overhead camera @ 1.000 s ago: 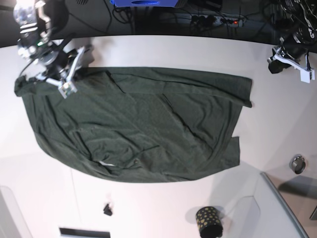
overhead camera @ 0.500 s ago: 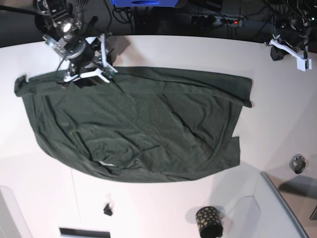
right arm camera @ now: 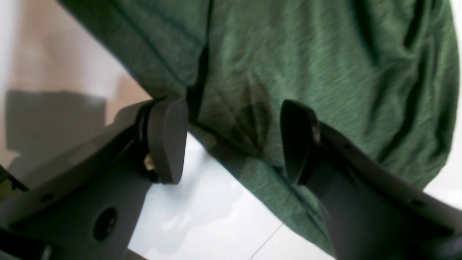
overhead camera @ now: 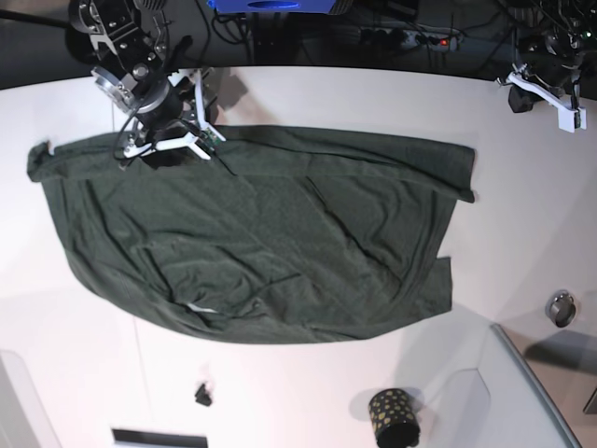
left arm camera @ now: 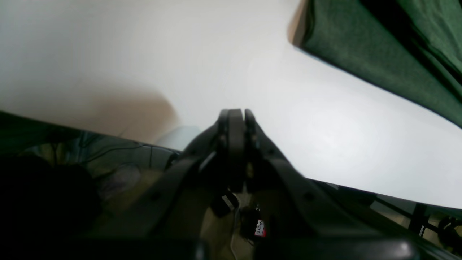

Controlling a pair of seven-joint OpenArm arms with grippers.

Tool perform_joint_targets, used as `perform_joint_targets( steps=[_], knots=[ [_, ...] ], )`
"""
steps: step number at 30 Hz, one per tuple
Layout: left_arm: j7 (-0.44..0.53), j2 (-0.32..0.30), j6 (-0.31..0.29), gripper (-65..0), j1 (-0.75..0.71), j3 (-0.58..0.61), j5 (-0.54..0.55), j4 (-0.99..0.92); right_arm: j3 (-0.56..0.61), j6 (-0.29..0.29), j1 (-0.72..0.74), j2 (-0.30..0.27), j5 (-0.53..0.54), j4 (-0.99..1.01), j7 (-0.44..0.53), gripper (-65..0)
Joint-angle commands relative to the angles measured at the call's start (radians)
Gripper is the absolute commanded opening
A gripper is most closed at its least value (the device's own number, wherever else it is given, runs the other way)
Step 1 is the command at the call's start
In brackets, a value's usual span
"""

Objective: Layout the t-shirt on the table in an organized manner, then fold the t-shirt properly
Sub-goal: 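Lower the right gripper onto the shirt body near its corner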

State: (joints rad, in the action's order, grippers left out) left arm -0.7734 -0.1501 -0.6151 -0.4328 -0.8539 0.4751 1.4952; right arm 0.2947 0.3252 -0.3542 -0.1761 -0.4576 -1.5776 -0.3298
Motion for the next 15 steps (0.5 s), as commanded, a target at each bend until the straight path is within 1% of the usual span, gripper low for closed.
perform_joint_targets(
  steps=[1,2,5,7,10,11,15],
  knots=[
    [0.016,-0.013,-0.009,-65.0,-0.005,-0.006,0.014,0.015,-0.004,-0.008,0.011,-0.003,-0.005,-0.011,0.019,-29.1],
    [0.016,-0.013,-0.009,-65.0,-0.005,-0.006,0.014,0.015,-0.004,-0.008,0.013,-0.003,-0.005,-0.01,0.019,-32.1],
    [0.016,-0.013,-0.009,-65.0,-0.005,-0.006,0.014,0.015,-0.004,-0.008,0.014,-0.003,-0.003,-0.008,0.019,-44.0],
    [0.016,-0.013,-0.009,-65.0,-0.005,-0.008,0.014,0.015,-0.004,-0.008,0.014,-0.003,-0.003,-0.008,0.019,-46.8],
    [0.016,-0.013,-0.009,-65.0,-0.005,-0.006,0.014,0.015,-0.004,-0.008,0.027,-0.003,-0.003,-0.007,0.019,-48.0],
    [0.015,-0.013,-0.009,-65.0,-0.005,-0.006,0.014,0.015,-0.004,-0.008,0.028,-0.003,-0.003,-0.007,0.019,-50.3],
    [0.015,-0.013,-0.009,-65.0,-0.004,-0.006,0.014,-0.014,-0.004,-0.008,0.043,-0.003,-0.007,-0.005,0.018,-64.2]
  ],
)
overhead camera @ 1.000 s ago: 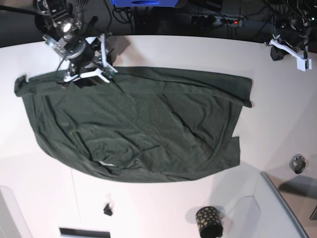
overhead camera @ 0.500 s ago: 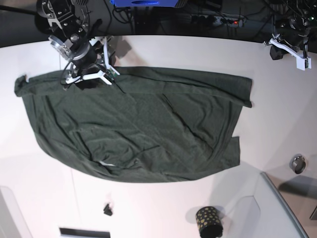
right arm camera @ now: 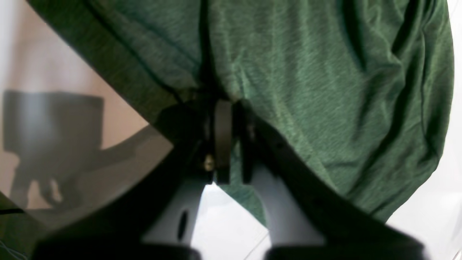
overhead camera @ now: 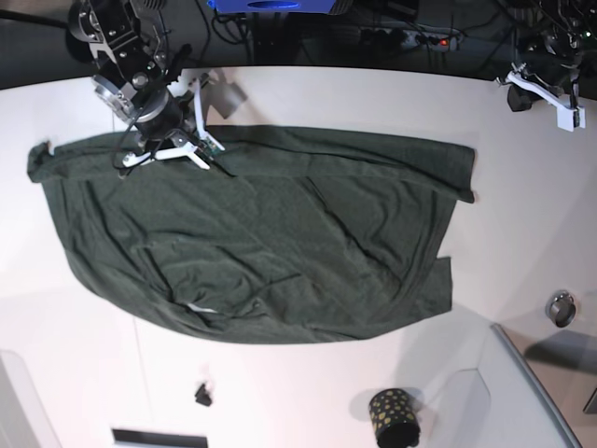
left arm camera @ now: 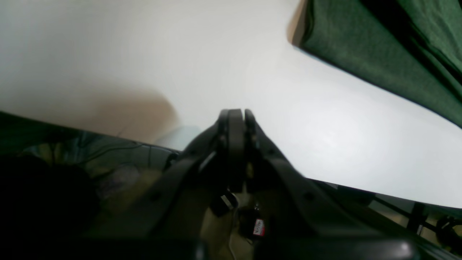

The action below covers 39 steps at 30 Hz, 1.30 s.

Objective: Layout the t-shirt on the table in an organized manner, then fold the t-shirt properly
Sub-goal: 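Lower the right gripper onto the shirt body near its corner, then move the right gripper to the shirt corner beside its arm base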

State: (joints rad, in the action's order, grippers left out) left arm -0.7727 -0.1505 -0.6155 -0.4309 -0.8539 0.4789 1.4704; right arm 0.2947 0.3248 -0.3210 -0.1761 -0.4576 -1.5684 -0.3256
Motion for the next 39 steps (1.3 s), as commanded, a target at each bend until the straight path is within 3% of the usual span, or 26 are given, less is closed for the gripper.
perform_joint_targets(
  steps=[1,18,20,25,27,33,36,39],
  knots=[
    [0.014,-0.013,-0.008,-65.0,-0.006,-0.006,0.01,0.002,-0.004,-0.008,0.015,-0.003,-0.007,-0.011,0.013,-65.0],
    [0.015,-0.013,-0.008,-65.0,-0.006,-0.006,0.01,-0.01,-0.004,-0.002,0.227,-0.006,-0.01,0.132,0.013,-63.2],
    [0.015,-0.013,-0.008,-65.0,-0.006,-0.006,0.01,-0.01,-0.005,-0.008,0.257,-0.003,-0.008,0.176,0.013,-56.6],
    [0.014,-0.013,-0.008,-65.0,-0.006,-0.006,0.01,-0.014,-0.005,-0.008,0.34,0.01,-0.003,0.283,0.018,-20.6],
    [0.014,-0.013,-0.008,-65.0,-0.006,-0.006,0.01,-0.014,-0.007,-0.01,0.374,0.011,-0.002,0.291,0.021,-11.3],
    [0.014,-0.013,-0.008,-65.0,-0.006,-0.006,0.01,-0.01,-0.14,-0.097,0.377,0.013,-0.002,0.17,0.015,-20.3],
    [0.017,-0.013,-0.008,-65.0,-0.006,-0.006,0.01,-0.014,-0.305,-0.095,0.291,0.065,0.0,0.044,0.015,-21.0],
    [0.017,-0.013,-0.008,-65.0,-0.001,-0.005,0.011,-0.009,-0.477,-0.059,0.204,0.131,0.0,-0.036,0.015,-21.0]
  ],
)
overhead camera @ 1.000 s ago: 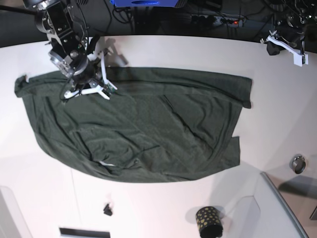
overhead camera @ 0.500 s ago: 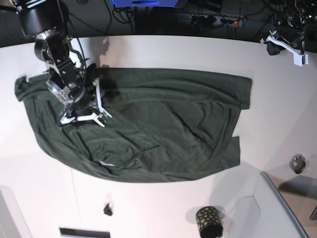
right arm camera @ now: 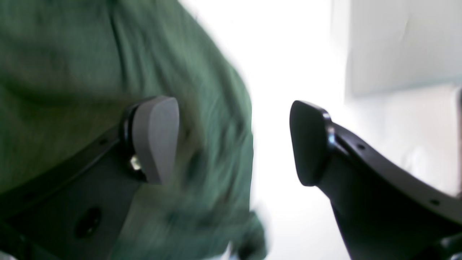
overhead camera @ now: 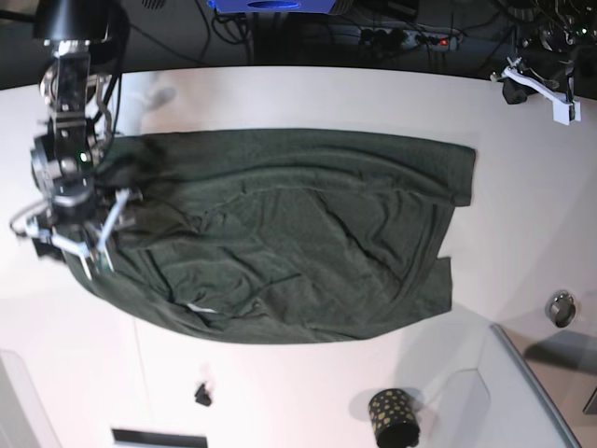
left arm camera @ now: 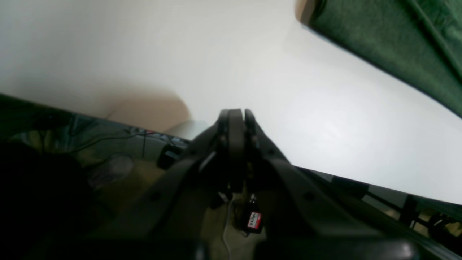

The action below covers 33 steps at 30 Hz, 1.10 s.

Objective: Layout the t-shirt on the table in an organized manner, then fold the t-shirt properly
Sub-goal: 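Move the right gripper to the shirt corner beside its arm base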

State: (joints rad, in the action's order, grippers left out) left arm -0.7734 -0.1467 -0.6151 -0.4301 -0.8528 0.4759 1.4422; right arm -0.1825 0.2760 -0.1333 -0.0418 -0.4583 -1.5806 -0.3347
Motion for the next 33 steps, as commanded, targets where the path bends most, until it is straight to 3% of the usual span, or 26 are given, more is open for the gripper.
perform_joint_targets(
  steps=[1,5,10,12,15,16,22,27,33],
  knots=[
    [0.018,-0.017,-0.009,-65.0,0.0,-0.006,0.014,0.019,-0.042,0.007,-0.002,0.007,0.0,-0.034,0.024,-21.5],
    [0.019,-0.02,-0.009,-65.0,0.001,0.034,0.013,0.019,-0.197,0.079,-0.085,0.035,0.049,-0.031,0.024,-21.8],
    [0.019,-0.02,-0.009,-65.0,0.003,0.065,0.014,0.019,-0.306,0.091,-0.114,0.038,0.157,-0.007,0.024,-23.4],
    [0.019,-0.02,-0.009,-65.0,0.003,0.065,0.017,0.019,-0.352,0.09,-0.095,0.033,0.157,0.03,0.024,-35.1],
    [0.019,-0.02,-0.009,-65.0,0.003,0.06,0.016,0.019,-0.472,0.099,-0.062,0.033,0.158,0.055,0.024,-63.6],
    [0.019,-0.02,-0.009,-65.0,0.003,0.059,0.016,0.018,-0.487,0.099,-0.059,0.033,0.158,0.055,0.024,-65.0],
    [0.021,-0.02,-0.009,-65.0,0.003,0.059,0.014,0.018,-0.48,0.099,-0.056,0.033,0.16,0.055,0.024,-63.5],
    [0.021,-0.02,-0.009,-65.0,0.003,0.065,0.014,0.019,-0.398,0.099,-0.056,0.032,0.161,0.061,0.024,-63.5],
    [0.021,-0.02,-0.009,-65.0,0.0,0.059,0.014,0.019,-0.369,0.099,0.051,-0.03,0.16,0.305,0.024,-63.5]
  ],
)
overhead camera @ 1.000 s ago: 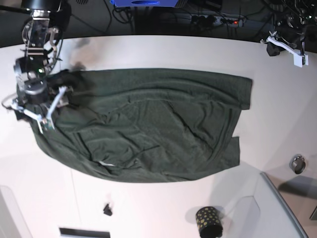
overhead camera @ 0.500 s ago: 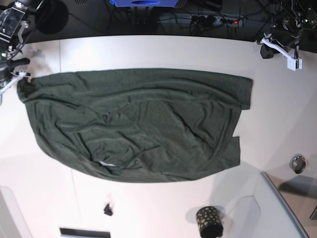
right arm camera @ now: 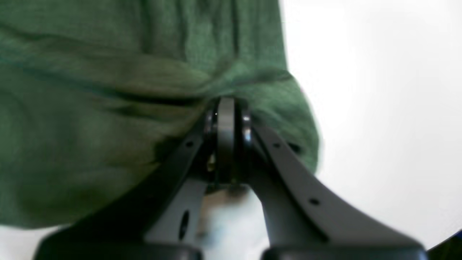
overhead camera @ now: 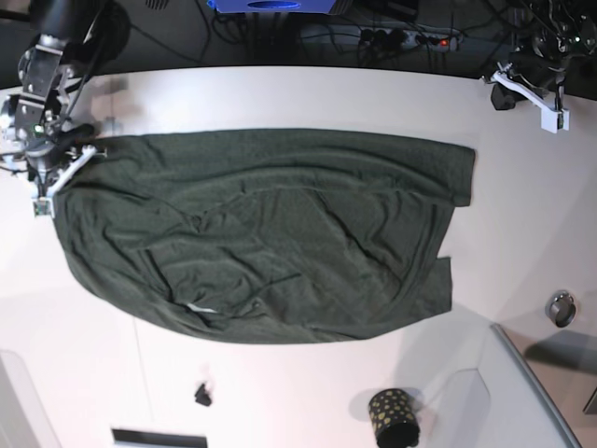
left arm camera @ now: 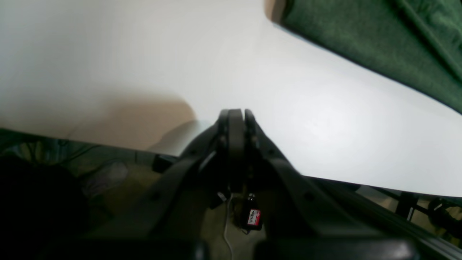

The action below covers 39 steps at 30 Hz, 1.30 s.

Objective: Layout the t-shirt on the table in an organized manner, then fold the t-shirt properly
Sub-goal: 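Move the right gripper to the shirt corner beside its arm base, then grasp both corners of the shirt edge with both grippers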

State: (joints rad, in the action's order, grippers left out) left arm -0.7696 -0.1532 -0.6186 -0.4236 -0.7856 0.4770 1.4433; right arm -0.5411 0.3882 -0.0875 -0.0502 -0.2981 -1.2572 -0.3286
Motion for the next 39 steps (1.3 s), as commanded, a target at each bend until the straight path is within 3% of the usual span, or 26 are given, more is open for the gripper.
perform_joint_targets(
  steps=[1,5,11,16,20,22,24,25,27,28,30,32,39],
  knots=[
    [0.017,-0.013,-0.005,-65.0,-0.008,-0.008,0.012,0.018,-0.01,-0.013,0.018,-0.04,0.0,0.021,0.018,-63.5],
    [0.017,-0.013,-0.005,-65.0,-0.011,-0.01,0.012,0.018,-0.023,-0.022,0.028,-0.081,0.001,0.087,0.019,-63.5],
    [0.017,-0.013,-0.005,-65.0,-0.005,-0.001,0.012,0.018,-0.07,-0.004,0.007,-0.053,0.023,-0.026,0.024,-63.2],
    [0.017,-0.012,-0.005,-65.0,0.009,-0.001,0.018,0.02,-0.075,0.116,-0.103,-0.029,0.264,-0.278,0.012,-60.9],
    [0.017,-0.001,-0.005,-65.0,0.024,-0.001,0.021,0.014,-0.126,0.127,-0.16,-0.032,0.569,-0.355,-0.157,-44.0],
    [0.017,0.028,-0.007,-47.6,0.036,-0.002,0.021,0.02,-0.192,0.134,-0.166,-0.035,0.718,-0.355,-0.249,-33.0],
    [0.017,0.047,-0.051,-30.8,0.059,-0.002,0.021,0.001,-0.267,0.186,-0.18,-0.035,0.844,-0.353,-0.32,-23.9],
    [0.017,0.054,-0.08,-24.4,0.067,-0.002,0.021,-0.017,-0.293,0.22,-0.188,-0.033,0.885,-0.353,-0.346,-21.9],
    [0.017,0.066,-0.08,-12.5,0.093,-0.001,0.021,-0.065,-0.333,0.308,-0.206,-0.032,0.957,-0.356,-0.393,-20.9],
    [0.017,0.071,-0.08,-8.2,0.105,-0.001,0.018,-0.094,-0.351,0.31,-0.215,-0.032,0.985,-0.355,-0.424,-20.3],
    [0.017,0.073,-0.08,-4.6,0.136,-0.004,0.018,-0.157,-0.38,0.31,-0.223,-0.027,1.012,-0.344,-0.487,-19.7],
    [0.017,0.074,-0.08,-4.9,0.164,-0.002,0.019,-0.209,-0.419,0.31,-0.22,-0.01,1.019,-0.295,-0.524,-19.7],
    [0.019,0.114,-0.08,-4.9,0.216,-0.001,0.013,-0.264,-0.448,0.31,-0.197,-0.027,1.017,-0.128,-0.534,-19.7]
  ],
)
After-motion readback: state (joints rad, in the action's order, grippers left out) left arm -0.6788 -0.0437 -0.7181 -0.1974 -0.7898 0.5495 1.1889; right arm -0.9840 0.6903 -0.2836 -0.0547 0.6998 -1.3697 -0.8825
